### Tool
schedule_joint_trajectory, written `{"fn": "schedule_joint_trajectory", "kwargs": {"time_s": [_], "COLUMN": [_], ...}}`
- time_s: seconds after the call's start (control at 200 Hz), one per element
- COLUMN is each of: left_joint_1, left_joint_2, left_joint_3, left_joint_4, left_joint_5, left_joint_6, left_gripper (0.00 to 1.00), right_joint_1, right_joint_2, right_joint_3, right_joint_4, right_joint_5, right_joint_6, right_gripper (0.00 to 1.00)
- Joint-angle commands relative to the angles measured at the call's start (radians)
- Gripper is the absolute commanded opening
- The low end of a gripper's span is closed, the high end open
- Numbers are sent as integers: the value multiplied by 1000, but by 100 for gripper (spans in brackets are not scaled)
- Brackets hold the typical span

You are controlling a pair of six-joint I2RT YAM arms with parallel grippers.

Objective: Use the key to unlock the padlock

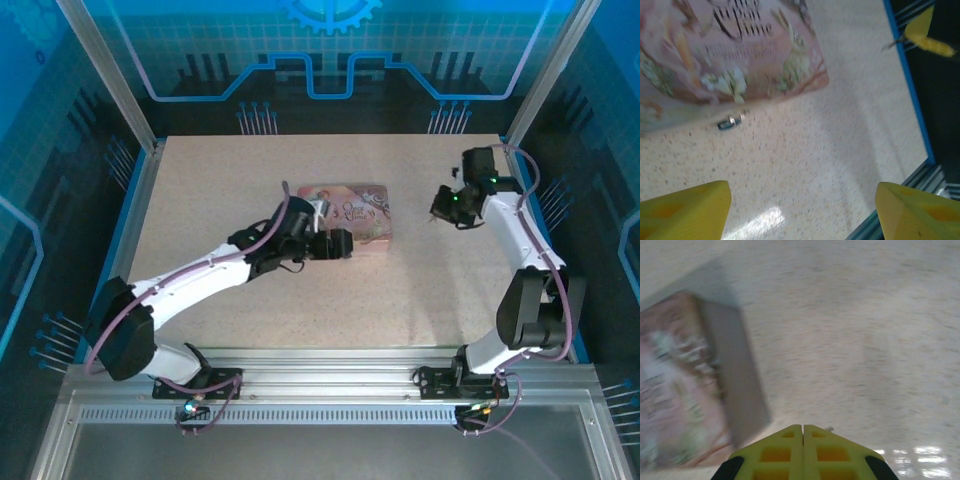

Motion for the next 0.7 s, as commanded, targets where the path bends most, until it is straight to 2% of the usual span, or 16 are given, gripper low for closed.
{"fn": "schedule_joint_trajectory", "kwargs": {"time_s": [0.0,0.075,0.125,0.345,0.525,0.695], "left_joint_1": [66,110,142,267,311,344], "left_joint_2": [-51,-65,-72,-87,-84,-59], "left_joint_3": [1,4,6,18,52,58], "left_joint_4": [49,73,96,209,278,429], "left_joint_5": [119,171,212,365,441,547], "left_joint_6": [15,11,8,-51,-55,-119], "left_gripper": [77,80,87,91,91,92], "right_joint_1": [77,137,174,282,336,355], "right_joint_2": [-15,0,9,37,49,50], "right_joint_3": [98,166,207,358,456,508], "right_joint_4": [-97,-124,-140,-175,-206,-210], "right_joint_5": [-115,-162,-185,-301,-357,-439], "right_joint_6": [-48,-66,-77,-95,-105,-94], "right_gripper": [0,0,0,0,0,0]}}
